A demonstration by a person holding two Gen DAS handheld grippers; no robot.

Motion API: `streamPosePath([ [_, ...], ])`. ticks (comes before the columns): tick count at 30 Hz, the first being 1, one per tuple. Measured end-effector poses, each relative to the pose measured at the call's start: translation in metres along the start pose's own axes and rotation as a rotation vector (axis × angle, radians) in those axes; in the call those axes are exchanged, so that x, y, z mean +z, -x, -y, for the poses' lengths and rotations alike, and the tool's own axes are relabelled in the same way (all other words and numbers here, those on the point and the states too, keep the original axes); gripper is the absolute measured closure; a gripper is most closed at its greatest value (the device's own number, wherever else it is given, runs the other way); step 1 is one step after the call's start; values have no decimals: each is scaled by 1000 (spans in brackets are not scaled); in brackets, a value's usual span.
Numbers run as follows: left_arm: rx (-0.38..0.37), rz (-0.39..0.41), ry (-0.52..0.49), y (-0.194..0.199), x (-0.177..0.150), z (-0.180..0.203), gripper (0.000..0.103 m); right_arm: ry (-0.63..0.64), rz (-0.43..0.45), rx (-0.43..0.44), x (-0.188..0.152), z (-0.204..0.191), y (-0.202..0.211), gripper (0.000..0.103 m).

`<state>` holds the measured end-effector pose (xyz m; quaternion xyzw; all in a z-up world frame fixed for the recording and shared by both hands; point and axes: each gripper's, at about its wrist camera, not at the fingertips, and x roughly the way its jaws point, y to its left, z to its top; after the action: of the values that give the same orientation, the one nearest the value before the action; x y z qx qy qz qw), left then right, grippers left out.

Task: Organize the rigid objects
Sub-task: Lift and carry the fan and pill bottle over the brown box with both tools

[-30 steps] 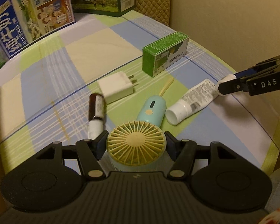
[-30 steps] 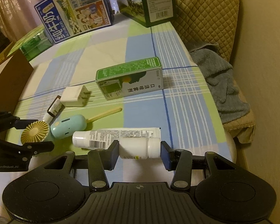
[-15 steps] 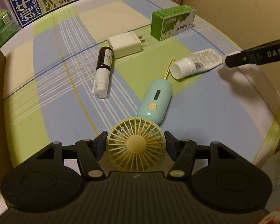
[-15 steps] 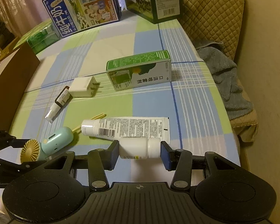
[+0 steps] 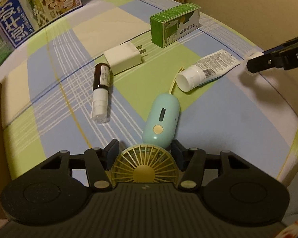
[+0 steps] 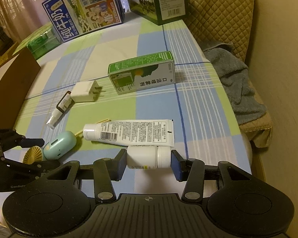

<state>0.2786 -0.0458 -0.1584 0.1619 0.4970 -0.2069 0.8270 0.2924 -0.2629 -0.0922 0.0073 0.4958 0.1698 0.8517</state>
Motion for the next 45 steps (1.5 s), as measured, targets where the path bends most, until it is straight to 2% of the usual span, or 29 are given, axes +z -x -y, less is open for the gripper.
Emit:
streamPosePath([
  [8, 28, 35, 81, 23, -10, -13, 50, 31, 0, 22, 4, -12, -3, 59],
  [20, 84, 105, 211, 80, -20, -49, 50, 142, 18, 104, 20, -62, -7, 59],
  [34, 175, 165, 323, 146, -36, -110, 50, 298, 47, 249, 42, -155, -10, 59],
  [45, 255, 210, 388, 187, -48, -180, 50, 446, 105, 401, 73, -261, -13, 59],
])
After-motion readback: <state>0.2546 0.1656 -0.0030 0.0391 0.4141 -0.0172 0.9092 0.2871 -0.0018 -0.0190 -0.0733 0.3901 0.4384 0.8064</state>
